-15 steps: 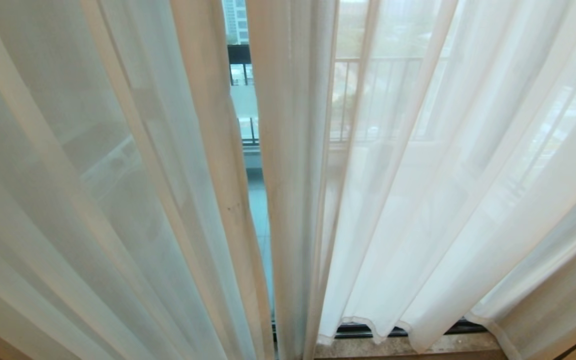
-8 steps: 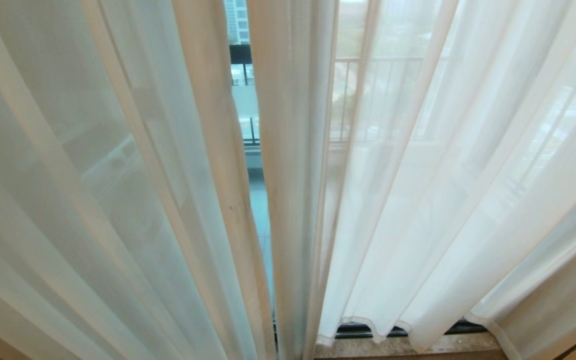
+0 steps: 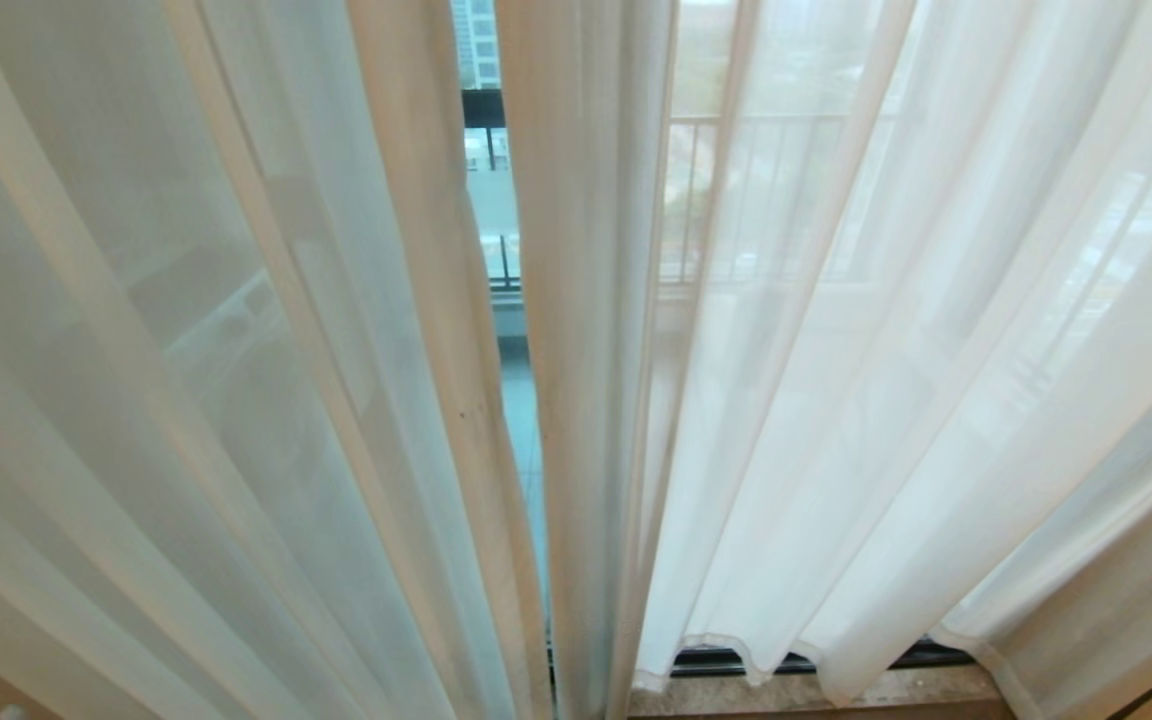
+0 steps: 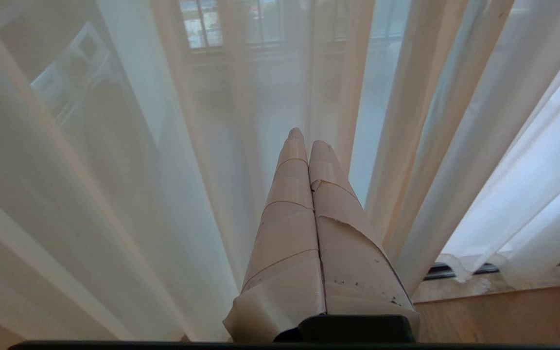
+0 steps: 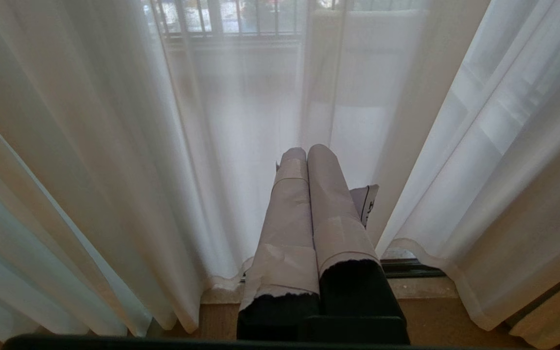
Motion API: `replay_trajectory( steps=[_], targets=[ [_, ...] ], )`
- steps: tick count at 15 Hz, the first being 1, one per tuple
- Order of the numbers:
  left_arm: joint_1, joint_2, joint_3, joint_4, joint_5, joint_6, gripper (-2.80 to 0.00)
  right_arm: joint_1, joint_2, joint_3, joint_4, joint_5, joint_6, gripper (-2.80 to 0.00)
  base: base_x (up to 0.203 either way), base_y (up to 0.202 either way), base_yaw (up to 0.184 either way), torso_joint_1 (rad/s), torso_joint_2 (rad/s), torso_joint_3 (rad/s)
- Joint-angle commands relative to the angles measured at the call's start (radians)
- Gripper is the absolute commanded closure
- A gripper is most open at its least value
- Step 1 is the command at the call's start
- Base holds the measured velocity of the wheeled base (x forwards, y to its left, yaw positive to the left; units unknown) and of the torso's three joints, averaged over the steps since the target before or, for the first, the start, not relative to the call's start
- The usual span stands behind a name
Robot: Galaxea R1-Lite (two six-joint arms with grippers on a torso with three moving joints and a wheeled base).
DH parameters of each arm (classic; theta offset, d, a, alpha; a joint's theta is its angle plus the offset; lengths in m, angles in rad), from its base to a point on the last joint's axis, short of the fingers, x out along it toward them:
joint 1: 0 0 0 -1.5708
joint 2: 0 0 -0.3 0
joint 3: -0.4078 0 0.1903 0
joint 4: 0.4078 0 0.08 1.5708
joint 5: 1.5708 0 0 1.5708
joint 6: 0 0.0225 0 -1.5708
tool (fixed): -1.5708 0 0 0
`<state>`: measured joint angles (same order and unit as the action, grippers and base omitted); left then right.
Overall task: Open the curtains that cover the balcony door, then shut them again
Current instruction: Pull the inner curtains open on both sides
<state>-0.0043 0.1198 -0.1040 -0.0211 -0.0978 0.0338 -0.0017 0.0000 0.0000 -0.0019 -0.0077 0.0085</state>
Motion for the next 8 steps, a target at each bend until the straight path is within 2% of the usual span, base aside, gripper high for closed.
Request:
replay_trajectory(
  steps=[1, 4, 6, 8],
  targets=[
    [-0.033, 0.167, -0.049, -0.064, -0.014, -0.009, 0.00, 0.000, 0.000, 0.000, 0.000, 0.000, 0.001, 0.00, 0.000, 0.000, 0.000, 0.000, 0.00, 0.000],
    [-0.125, 0.349, -0.162, -0.181, -0.038, -0.024, 0.00, 0.000, 0.000, 0.000, 0.000, 0.000, 0.001, 0.00, 0.000, 0.000, 0.000, 0.000, 0.00, 0.000],
    [-0.232, 0.446, -0.269, -0.206, -0.063, -0.048, 0.00, 0.000, 0.000, 0.000, -0.001, 0.000, 0.001, 0.00, 0.000, 0.000, 0.000, 0.000, 0.00, 0.000],
    [-0.309, 0.537, -0.353, -0.215, -0.073, -0.064, 0.00, 0.000, 0.000, 0.000, -0.001, 0.000, 0.001, 0.00, 0.000, 0.000, 0.000, 0.000, 0.00, 0.000]
  ],
)
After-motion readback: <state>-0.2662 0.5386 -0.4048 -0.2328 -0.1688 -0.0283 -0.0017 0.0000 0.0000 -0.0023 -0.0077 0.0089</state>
